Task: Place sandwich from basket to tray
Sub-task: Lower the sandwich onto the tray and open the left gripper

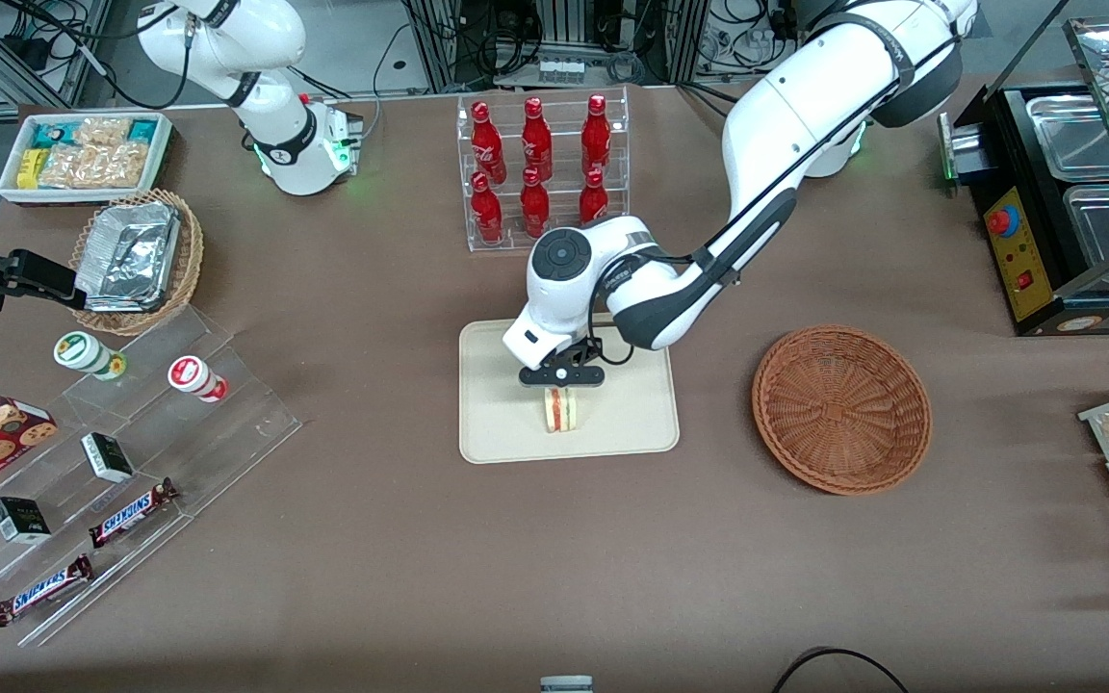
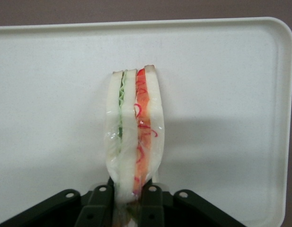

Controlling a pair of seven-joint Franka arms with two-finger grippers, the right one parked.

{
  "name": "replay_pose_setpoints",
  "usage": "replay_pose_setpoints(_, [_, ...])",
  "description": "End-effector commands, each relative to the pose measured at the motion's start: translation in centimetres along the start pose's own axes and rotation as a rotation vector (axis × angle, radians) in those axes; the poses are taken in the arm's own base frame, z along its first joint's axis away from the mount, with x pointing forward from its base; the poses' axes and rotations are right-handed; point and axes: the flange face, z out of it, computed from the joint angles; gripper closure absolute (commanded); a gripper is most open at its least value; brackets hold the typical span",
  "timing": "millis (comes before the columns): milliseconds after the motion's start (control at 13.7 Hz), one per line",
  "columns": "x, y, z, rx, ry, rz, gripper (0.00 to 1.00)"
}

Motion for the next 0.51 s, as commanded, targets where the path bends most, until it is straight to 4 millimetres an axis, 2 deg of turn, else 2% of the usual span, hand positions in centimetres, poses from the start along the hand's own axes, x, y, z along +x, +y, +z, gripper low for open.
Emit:
replay_pose_setpoints(0, [0.7,0.3,-0.8,0.01,0.037,-0.027,0.01])
replay_pose_setpoints(73, [0.9,0.1,-1.4,0.026,0.037,-0.031,0.0])
replay_pose_setpoints(146, [0.8,0.0,-2.9,0.046,0.041,-0.035,0.0])
replay_pose_setpoints(439, [-0.1,-0.6,-13.6,0.08,0.08,-0.152,0.0])
